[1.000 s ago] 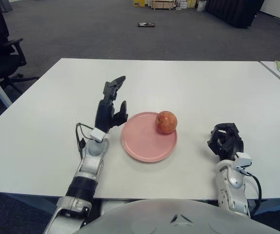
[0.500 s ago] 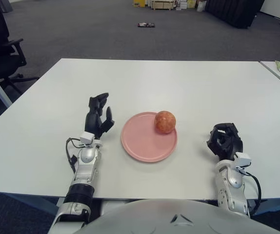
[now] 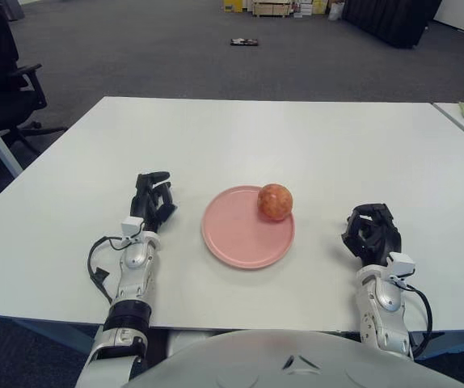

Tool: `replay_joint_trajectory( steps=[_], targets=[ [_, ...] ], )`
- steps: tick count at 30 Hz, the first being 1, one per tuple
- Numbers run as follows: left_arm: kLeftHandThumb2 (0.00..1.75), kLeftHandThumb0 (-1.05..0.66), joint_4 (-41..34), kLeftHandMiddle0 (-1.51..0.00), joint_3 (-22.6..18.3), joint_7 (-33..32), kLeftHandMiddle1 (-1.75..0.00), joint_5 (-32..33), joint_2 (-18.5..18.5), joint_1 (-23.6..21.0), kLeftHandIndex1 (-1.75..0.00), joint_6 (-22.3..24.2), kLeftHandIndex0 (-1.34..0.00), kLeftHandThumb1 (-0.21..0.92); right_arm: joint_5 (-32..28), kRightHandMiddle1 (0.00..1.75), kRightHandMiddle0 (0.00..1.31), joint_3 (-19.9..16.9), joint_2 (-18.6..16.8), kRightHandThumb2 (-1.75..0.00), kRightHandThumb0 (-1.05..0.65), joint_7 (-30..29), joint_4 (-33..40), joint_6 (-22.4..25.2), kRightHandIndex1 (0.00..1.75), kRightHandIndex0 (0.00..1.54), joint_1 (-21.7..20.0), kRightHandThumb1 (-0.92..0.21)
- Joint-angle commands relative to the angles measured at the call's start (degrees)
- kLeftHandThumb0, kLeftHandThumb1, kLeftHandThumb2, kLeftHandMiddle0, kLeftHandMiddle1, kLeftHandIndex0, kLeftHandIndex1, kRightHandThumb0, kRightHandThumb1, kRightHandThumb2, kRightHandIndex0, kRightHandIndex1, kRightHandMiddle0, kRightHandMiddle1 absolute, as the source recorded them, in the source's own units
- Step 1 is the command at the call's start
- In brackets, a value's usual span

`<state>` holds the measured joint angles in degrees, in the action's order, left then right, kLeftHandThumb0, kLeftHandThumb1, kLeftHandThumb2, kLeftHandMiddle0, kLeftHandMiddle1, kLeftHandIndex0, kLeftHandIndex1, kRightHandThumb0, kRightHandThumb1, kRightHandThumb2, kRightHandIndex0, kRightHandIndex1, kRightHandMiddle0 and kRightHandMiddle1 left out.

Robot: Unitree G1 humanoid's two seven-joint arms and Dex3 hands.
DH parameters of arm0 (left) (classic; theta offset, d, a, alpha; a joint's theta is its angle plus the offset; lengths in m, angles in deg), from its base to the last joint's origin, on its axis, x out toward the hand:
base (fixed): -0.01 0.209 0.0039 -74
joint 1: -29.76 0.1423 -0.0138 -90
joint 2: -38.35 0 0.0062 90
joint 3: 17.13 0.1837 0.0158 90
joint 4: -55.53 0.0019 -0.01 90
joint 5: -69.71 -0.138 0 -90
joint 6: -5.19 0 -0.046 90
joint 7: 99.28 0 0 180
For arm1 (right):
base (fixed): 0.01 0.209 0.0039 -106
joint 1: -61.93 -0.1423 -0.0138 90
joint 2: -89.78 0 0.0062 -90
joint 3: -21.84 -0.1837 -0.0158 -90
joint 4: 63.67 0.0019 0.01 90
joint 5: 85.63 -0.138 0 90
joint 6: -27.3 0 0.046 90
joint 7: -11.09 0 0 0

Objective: Put the apple into the plate.

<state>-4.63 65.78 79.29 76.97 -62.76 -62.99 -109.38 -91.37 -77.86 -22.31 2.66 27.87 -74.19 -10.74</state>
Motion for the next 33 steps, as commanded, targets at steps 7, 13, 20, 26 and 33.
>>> replay_joint_trajectory(
  steps=[7, 13, 20, 26, 33],
  targets=[
    [1.1, -0.42, 2.36, -0.83, 0.87, 2.81, -1.74, -1.51, -0.34, 1.14, -1.75, 1.53, -0.47, 0.5, -0.1, 1.75, 0.42, -0.03, -0.55, -1.01, -0.41, -0.16, -1.16, -0.15, 1.75, 0.75, -0.79, -0.57],
    [1.13, -0.43, 2.92, -0.89, 0.91, 3.71, -1.75, -1.84, -0.57, 1.45, -1.75, 0.09, -0.49, 0.48, -0.28, 1.75, 0.42, 0.01, -0.66, -1.01, -0.41, -0.13, -1.99, -0.14, 1.75, 0.74, -1.16, -0.57],
    [1.15, -0.44, 1.97, -0.93, 1.3, 4.12, -1.75, -2.59, -0.58, 1.94, -1.75, 0.69, -0.5, 0.46, 0.15, 1.75, 0.42, 0.67, -0.98, -1.0, -0.41, -0.29, -2.68, 0.04, 1.75, 0.76, -1.65, -0.57],
    [1.19, -0.44, 0.47, -0.97, 1.72, 4.81, -1.75, -2.52, -0.86, 2.63, -1.75, 1.7, -0.52, 0.43, 0.15, 1.75, 0.42, 0.94, -0.39, -1.0, -0.41, 0.26, -3.23, 0.49, 1.75, 0.77, -2.04, -0.57],
    [1.15, -0.43, -0.91, -0.94, 1.73, 5.03, -1.75, -1.88, -1.76, 3.68, -1.75, 2.99, -0.5, 0.46, 0.66, 1.75, 0.43, 1.65, -0.23, -1.02, -0.41, 0.29, -3.94, 0.2, 1.75, 0.78, -2.63, -0.56]
  ],
)
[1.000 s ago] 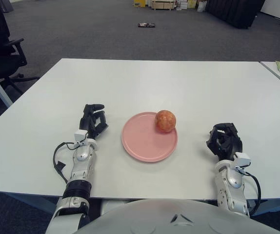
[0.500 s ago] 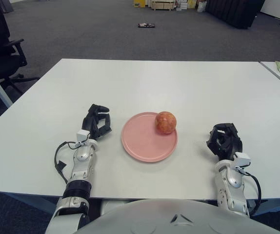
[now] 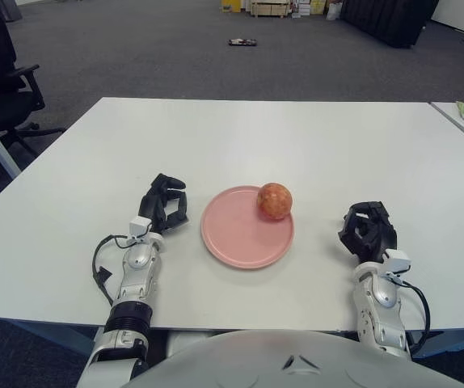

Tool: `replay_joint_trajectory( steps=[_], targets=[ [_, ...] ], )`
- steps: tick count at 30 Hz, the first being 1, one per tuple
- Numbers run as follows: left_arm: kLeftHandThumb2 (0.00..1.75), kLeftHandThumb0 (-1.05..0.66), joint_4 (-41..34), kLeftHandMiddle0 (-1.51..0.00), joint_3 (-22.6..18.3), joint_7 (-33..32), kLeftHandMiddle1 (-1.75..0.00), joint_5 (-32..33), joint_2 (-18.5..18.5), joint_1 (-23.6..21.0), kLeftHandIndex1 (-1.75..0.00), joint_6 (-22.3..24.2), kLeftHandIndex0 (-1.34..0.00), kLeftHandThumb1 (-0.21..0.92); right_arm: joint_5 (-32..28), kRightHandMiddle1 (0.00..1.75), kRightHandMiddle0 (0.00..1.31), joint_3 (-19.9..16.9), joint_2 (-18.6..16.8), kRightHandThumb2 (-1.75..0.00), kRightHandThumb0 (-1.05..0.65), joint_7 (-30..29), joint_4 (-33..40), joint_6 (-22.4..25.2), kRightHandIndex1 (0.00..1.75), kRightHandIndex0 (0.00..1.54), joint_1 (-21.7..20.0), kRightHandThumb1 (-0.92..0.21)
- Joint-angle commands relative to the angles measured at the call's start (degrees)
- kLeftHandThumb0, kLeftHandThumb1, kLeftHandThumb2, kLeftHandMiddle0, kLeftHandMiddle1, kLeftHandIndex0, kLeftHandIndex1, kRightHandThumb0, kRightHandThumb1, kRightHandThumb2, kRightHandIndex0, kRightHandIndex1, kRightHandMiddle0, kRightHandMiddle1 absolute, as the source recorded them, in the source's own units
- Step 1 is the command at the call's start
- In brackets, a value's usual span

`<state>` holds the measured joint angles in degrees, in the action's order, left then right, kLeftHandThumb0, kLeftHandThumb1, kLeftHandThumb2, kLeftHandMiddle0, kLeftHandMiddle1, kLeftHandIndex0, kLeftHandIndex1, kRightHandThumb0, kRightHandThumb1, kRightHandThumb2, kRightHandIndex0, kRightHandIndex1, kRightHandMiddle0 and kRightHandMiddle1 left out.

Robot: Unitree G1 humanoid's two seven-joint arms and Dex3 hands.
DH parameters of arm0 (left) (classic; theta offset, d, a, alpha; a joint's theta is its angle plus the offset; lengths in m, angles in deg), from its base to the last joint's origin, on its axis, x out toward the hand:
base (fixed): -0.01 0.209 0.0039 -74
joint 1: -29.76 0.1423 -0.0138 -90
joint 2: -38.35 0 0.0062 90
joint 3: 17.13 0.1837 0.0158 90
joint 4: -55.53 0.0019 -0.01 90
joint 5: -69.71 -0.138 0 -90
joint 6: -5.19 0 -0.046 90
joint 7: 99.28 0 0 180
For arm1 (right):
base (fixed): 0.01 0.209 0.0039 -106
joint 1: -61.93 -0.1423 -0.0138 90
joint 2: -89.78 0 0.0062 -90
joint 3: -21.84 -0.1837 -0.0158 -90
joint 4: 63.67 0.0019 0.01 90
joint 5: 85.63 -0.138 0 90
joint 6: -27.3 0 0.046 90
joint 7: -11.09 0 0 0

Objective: Put the apple into the plate.

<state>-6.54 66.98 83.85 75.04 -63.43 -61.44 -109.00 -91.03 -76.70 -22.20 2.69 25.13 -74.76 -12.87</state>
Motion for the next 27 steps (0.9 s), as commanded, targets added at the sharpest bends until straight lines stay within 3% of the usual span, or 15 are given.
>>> replay_joint_trajectory(
  steps=[1, 16, 27],
  targets=[
    [1.14, -0.43, 0.84, -0.93, 0.47, 0.36, -1.75, 0.11, -1.23, 2.26, -1.75, 2.95, -0.49, 0.47, 0.45, 1.75, 0.43, 0.63, -0.29, -1.02, -0.41, 0.32, -1.13, 0.7, 1.75, 0.78, -0.46, -0.56],
    [0.99, -0.4, -5.37, -0.79, -0.2, -0.48, -1.75, 2.16, -4.01, 5.02, -1.75, 9.88, -0.41, 0.58, 0.9, 1.75, 0.42, 1.39, 0.42, -1.02, -0.41, 0.99, -0.39, 1.28, 1.75, 0.78, -0.23, -0.56],
    [0.97, -0.4, -8.47, -0.76, -0.46, -0.88, -1.75, 2.12, -5.02, 6.49, -1.75, 11.03, -0.4, 0.6, 0.84, 1.75, 0.42, 1.76, 0.7, -1.02, -0.41, 1.35, 0.17, 2.33, 1.75, 0.78, -0.27, -0.56]
  ],
)
